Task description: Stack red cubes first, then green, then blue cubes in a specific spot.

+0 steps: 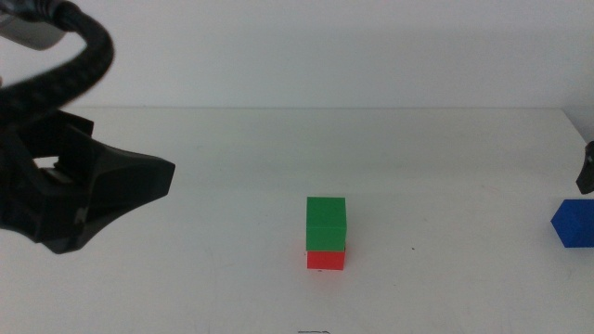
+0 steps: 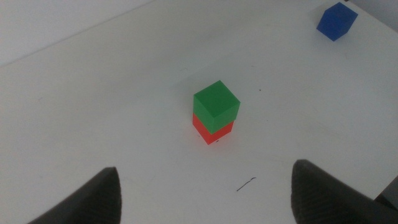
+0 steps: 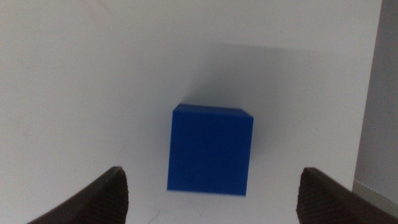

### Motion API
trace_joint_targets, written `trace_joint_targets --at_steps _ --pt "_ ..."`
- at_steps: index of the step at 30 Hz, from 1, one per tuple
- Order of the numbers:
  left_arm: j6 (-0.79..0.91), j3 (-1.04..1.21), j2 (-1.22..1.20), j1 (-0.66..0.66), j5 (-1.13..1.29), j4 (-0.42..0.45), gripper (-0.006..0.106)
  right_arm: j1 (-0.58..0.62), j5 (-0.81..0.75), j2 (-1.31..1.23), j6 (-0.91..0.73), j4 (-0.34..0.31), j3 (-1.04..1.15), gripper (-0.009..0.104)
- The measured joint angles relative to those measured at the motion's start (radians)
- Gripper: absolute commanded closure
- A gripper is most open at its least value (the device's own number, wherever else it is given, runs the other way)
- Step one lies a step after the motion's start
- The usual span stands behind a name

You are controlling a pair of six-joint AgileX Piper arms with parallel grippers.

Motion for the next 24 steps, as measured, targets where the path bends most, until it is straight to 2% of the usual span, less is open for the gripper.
trace_joint_targets --at_steps 24 --pt "0.0 0.0 0.0 0.0 0.0 0.0 0.007 0.0 -0.07 0.109 0.036 0.001 -0.01 0.003"
